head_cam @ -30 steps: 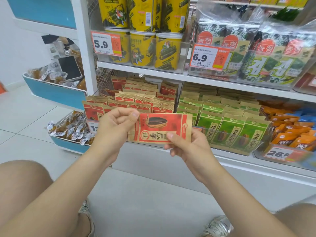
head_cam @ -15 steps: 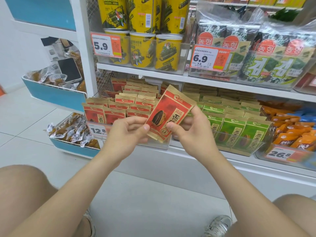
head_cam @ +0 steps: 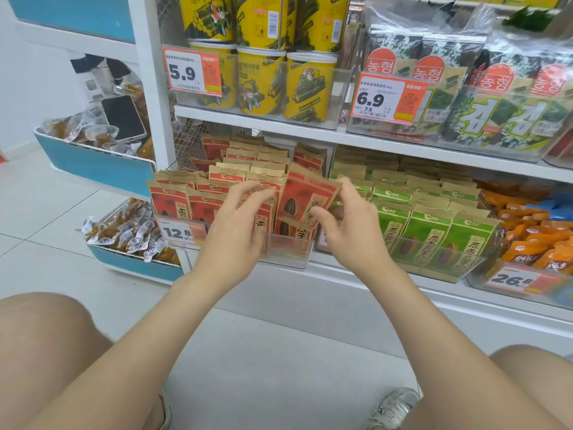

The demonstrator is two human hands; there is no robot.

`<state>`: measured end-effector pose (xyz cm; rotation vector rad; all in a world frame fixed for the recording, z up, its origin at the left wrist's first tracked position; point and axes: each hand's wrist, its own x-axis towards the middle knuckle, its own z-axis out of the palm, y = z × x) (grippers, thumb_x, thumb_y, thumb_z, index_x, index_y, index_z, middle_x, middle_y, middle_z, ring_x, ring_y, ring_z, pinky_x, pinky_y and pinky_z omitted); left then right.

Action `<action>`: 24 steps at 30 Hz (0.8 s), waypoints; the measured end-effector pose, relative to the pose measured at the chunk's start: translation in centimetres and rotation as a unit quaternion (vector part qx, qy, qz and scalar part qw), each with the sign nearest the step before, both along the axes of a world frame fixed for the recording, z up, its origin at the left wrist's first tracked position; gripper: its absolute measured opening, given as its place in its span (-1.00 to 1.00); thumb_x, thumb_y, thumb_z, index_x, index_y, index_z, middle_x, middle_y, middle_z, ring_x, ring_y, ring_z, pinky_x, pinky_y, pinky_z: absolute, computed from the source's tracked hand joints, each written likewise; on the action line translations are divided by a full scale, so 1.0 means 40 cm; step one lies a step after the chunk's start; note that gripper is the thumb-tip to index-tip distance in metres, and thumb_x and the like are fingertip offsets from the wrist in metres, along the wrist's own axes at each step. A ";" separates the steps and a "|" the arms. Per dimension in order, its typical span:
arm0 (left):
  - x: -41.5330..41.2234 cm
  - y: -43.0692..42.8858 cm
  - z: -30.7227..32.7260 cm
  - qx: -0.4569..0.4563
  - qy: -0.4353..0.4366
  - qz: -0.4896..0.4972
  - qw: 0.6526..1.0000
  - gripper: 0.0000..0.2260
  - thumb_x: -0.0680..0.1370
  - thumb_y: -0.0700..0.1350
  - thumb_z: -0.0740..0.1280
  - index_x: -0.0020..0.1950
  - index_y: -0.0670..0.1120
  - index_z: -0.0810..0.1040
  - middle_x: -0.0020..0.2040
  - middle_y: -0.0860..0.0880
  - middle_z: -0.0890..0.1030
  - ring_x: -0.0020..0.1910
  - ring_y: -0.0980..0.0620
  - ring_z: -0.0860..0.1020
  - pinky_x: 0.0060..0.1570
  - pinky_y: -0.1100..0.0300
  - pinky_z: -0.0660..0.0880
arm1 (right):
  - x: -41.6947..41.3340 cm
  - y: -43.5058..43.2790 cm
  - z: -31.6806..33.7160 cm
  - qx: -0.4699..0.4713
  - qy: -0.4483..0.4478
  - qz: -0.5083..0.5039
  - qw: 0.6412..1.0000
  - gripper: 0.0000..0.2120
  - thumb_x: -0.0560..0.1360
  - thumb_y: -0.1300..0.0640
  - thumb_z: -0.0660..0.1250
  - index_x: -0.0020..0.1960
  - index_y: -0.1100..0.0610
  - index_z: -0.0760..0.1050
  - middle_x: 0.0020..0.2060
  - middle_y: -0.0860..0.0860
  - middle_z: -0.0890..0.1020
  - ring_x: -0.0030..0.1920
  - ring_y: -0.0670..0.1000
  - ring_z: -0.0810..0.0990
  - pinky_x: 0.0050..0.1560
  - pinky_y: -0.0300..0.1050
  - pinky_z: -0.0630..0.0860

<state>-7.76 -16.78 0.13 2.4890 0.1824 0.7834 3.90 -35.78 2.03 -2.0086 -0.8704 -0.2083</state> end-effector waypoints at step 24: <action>0.002 -0.009 -0.009 0.052 0.068 0.003 0.996 -0.48 0.63 -0.18 0.39 0.54 0.14 0.37 0.55 0.09 0.32 0.46 -0.08 0.39 0.43 -0.18 0.38 | 0.069 0.047 0.063 -0.273 -0.186 -0.059 0.942 -0.63 0.73 0.21 0.28 0.50 -0.01 0.53 0.38 0.02 0.62 0.30 0.15 0.49 0.24 0.15 0.37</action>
